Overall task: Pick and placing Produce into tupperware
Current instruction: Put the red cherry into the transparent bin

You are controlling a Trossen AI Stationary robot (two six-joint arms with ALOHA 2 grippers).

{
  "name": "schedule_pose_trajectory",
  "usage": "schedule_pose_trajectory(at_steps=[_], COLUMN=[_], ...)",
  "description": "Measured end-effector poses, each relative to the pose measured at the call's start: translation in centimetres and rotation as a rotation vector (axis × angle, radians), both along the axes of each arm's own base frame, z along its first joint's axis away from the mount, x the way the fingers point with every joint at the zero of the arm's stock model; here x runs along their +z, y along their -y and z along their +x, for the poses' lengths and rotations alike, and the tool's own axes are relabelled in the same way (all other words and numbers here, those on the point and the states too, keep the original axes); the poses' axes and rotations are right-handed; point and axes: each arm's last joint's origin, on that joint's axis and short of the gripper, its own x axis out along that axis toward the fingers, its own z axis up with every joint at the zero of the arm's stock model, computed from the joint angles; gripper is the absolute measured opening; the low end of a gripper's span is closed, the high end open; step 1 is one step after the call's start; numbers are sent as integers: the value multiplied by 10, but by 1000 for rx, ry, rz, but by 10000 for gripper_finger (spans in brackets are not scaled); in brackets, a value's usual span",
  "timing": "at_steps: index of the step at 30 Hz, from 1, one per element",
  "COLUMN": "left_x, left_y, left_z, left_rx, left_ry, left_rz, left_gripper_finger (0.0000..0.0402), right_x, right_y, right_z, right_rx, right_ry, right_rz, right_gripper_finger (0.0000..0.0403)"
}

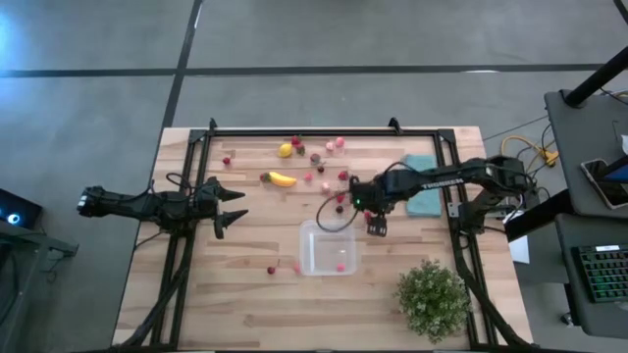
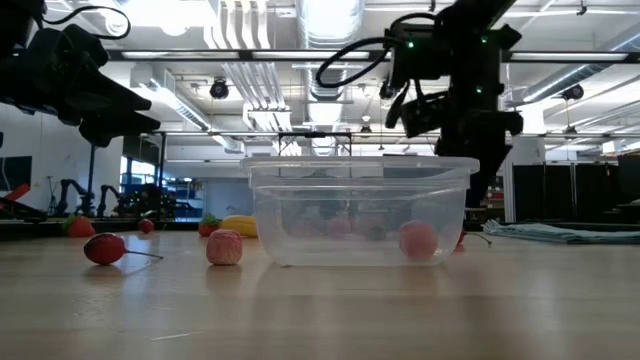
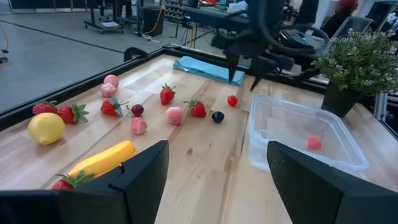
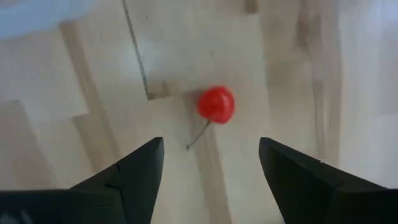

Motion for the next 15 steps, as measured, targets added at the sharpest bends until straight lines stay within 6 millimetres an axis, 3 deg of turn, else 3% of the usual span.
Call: schedule_pose_trajectory(at_steps=[15], left_x=[0], left_y=[0], left_z=[0], left_rx=[0], left_ry=[-1], left_rz=[0], left_gripper_finger=[258], right_x=[-33], right_y=[-3], right_z=[-7], right_rx=[33], right_ry=[70], right_rz=[-70], right_gripper_finger=[259])
